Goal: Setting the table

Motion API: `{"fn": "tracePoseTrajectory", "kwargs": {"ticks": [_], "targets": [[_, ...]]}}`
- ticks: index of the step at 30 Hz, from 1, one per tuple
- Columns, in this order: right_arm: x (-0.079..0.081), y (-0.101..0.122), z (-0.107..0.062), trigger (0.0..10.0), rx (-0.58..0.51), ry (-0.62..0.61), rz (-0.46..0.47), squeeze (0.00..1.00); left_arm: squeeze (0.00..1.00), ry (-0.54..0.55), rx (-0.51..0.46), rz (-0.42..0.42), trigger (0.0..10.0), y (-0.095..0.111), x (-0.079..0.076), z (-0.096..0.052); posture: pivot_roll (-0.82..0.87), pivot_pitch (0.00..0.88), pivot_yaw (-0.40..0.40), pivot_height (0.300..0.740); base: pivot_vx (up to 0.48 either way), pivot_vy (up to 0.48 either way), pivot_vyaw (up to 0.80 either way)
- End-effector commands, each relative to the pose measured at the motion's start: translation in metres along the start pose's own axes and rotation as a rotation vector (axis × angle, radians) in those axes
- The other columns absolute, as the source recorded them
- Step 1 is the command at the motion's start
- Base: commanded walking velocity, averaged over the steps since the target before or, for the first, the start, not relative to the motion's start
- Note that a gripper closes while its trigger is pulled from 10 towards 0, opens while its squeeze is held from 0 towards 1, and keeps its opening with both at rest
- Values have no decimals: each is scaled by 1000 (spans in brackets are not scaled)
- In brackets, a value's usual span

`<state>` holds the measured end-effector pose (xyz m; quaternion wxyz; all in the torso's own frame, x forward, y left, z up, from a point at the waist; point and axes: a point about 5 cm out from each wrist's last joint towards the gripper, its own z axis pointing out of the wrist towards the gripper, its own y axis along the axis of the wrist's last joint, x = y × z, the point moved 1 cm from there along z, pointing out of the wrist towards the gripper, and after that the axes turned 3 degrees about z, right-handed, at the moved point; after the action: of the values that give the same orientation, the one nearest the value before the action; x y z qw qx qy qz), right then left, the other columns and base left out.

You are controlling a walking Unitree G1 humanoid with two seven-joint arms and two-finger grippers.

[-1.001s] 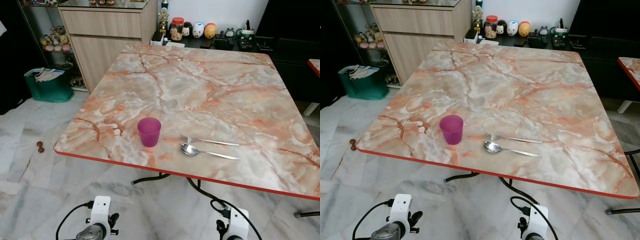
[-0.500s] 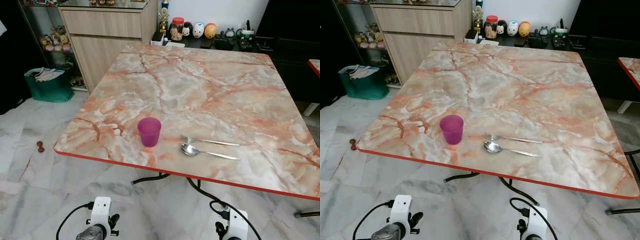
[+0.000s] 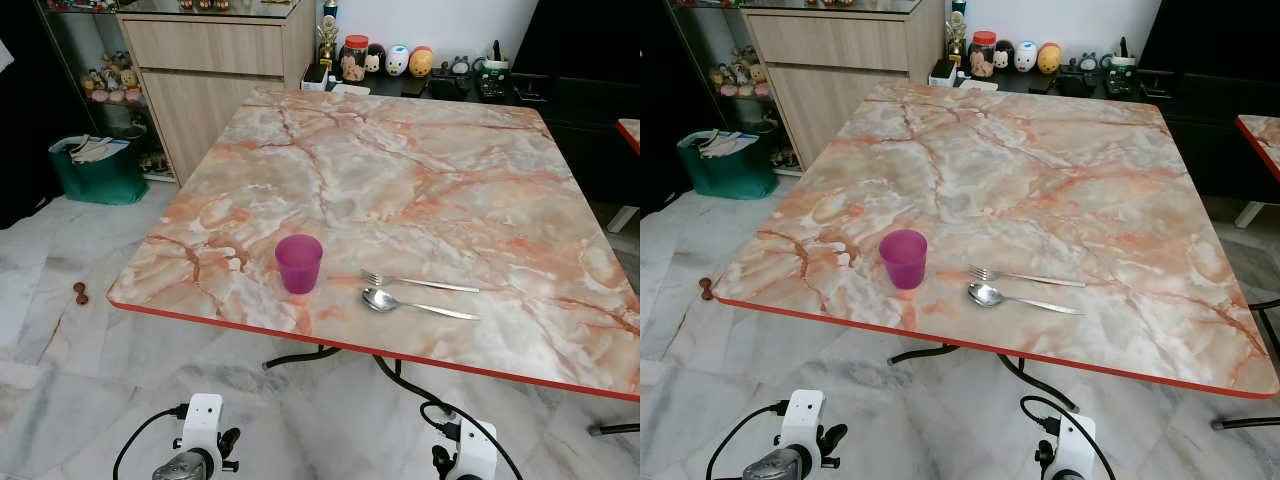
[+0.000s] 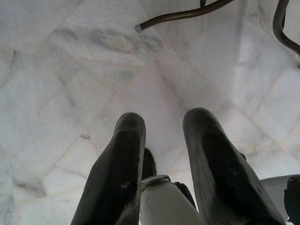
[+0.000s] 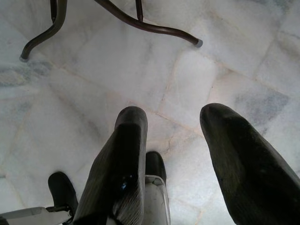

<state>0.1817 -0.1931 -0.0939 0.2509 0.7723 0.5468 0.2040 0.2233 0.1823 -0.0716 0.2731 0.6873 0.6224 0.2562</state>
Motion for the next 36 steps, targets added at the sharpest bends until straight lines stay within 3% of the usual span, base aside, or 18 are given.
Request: {"fn": "tracePoseTrajectory", "kwargs": {"ticks": [1, 36], "targets": [[-3, -1, 0, 10000, 6, -8, 11, 0, 0, -1, 15, -12, 10000, -5, -1, -1, 60, 0, -24, 740, 0, 0, 0], [-3, -1, 0, 10000, 1, -15, 24, 0, 0, 15, 13, -10, 10000, -6, 7, -3, 64, 0, -27, 740, -238, 0, -81]]}}
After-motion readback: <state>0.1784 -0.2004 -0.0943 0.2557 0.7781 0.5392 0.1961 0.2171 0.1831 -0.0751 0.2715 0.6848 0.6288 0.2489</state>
